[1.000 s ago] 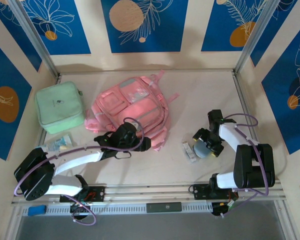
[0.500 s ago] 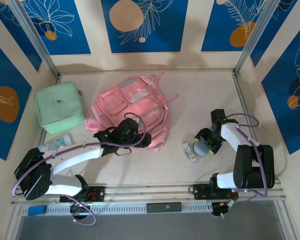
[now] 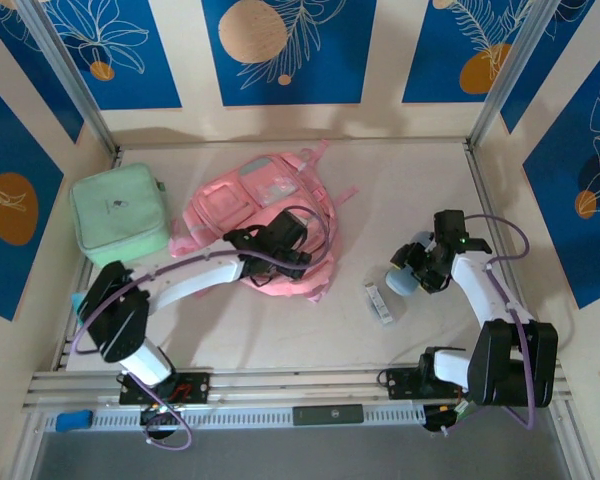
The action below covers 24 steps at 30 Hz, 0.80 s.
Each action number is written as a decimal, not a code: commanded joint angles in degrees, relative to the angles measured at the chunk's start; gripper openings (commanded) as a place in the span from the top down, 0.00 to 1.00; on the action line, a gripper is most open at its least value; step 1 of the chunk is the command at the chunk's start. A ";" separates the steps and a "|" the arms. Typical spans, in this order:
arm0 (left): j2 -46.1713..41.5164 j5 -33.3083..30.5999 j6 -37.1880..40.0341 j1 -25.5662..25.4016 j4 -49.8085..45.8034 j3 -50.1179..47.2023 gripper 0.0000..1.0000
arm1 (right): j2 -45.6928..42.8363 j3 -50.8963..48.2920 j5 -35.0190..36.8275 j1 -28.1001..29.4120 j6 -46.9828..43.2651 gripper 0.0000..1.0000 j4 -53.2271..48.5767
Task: Pack the student bag
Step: Pick up the pencil case from the middle-right of the table, then open the student bag at the center of the table.
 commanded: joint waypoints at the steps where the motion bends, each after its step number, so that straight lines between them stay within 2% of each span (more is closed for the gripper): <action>1: 4.08 -2.47 6.54 2.60 -3.46 3.85 0.11 | -1.14 2.39 -3.39 1.75 -1.13 0.32 -2.51; 8: 10.10 1.30 10.67 3.92 -2.25 7.67 0.12 | -0.40 2.86 -5.29 2.58 -0.76 0.31 -2.13; 12: 12.61 0.04 12.25 4.45 -2.02 9.81 0.18 | 0.91 3.43 -5.25 3.13 -1.03 0.32 -1.79; 18: 14.06 -0.68 15.51 6.27 -2.26 12.51 0.45 | 1.15 4.43 -4.78 3.75 -1.74 0.32 -2.40; 24: 13.74 2.00 18.10 7.13 -1.22 12.91 0.80 | 1.53 5.65 -4.24 4.78 -2.49 0.32 -3.32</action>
